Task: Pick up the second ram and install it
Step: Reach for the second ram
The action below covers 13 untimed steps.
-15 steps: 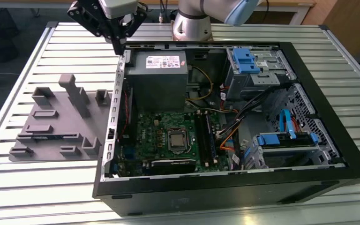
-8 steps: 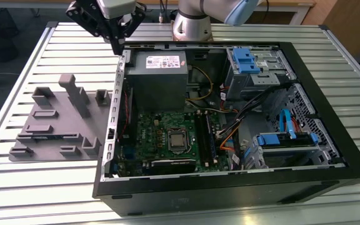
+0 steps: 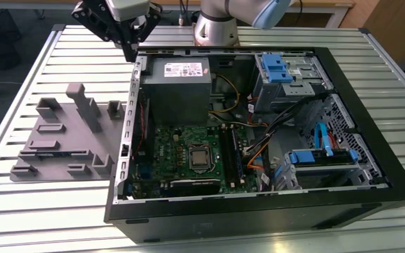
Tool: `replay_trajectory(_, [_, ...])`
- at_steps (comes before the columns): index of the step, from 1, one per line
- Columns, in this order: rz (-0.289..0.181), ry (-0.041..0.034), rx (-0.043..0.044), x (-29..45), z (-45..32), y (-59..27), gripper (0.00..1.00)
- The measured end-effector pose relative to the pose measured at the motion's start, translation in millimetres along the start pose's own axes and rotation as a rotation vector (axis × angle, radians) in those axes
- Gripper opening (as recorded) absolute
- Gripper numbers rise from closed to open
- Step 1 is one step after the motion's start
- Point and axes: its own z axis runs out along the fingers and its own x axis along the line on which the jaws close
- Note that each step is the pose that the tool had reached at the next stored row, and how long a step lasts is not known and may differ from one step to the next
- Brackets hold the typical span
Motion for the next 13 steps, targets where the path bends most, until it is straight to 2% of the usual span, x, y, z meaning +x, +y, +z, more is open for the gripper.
replay_trajectory(13, [0.0, 0.0, 0.0, 4.7, 0.2, -0.4, 0.11])
